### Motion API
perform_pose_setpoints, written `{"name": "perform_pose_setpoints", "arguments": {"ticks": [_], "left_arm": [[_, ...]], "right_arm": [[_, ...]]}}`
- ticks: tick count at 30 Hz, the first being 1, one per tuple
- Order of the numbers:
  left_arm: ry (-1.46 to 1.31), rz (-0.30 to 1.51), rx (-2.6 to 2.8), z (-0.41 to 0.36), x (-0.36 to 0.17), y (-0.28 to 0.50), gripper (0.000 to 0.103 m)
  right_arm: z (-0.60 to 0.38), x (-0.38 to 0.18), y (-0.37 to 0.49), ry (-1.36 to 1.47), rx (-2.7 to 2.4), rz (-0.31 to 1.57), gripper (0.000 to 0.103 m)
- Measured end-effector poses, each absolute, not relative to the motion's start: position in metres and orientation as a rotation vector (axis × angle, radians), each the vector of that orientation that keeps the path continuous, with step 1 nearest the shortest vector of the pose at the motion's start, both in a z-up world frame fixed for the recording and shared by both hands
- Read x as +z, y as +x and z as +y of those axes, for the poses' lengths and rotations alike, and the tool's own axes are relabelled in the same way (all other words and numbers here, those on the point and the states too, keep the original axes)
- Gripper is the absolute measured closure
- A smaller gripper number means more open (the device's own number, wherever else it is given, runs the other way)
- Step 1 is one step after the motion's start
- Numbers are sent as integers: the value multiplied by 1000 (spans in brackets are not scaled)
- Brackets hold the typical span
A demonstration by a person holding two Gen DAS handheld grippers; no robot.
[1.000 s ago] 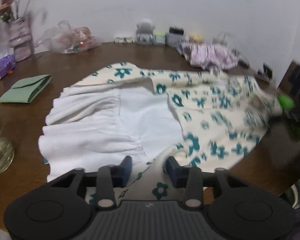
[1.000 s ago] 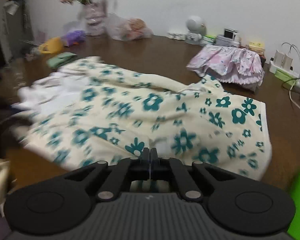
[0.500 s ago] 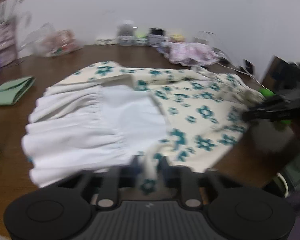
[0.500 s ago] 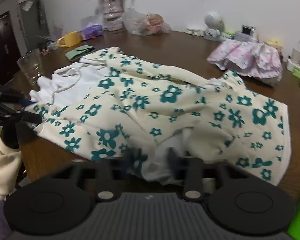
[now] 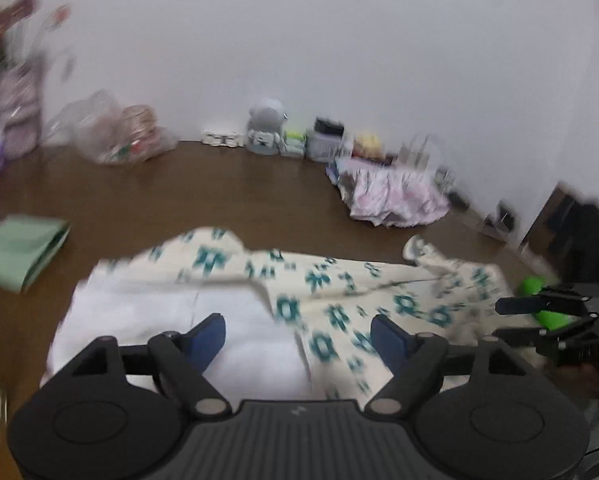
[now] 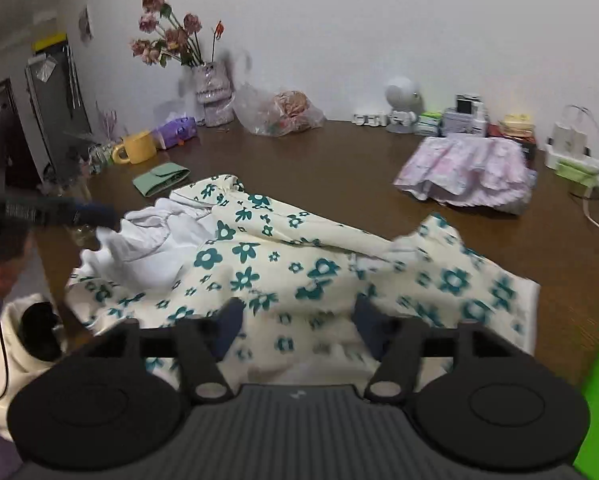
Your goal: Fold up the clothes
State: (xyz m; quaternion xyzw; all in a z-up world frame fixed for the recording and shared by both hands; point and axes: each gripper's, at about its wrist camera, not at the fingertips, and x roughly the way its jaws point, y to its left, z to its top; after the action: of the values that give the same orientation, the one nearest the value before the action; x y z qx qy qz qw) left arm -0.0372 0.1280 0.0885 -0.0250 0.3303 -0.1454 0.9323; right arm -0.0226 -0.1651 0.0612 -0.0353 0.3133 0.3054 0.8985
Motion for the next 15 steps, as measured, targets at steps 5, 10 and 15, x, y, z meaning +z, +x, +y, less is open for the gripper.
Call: {"name": "perform_pose_setpoints", "arguments": {"ticks": [5,10,15], "left_arm": [[-122,855,-211,112,63,46,38],[-321,875,-197,132,41,80,37],[-428,807,-200,140,28,89,51]], "right_arm": [[-148,59,22,4,539,636,42],[-154,38,83,271,502,759,41],[-160,7,112,493,478,816,43]]}}
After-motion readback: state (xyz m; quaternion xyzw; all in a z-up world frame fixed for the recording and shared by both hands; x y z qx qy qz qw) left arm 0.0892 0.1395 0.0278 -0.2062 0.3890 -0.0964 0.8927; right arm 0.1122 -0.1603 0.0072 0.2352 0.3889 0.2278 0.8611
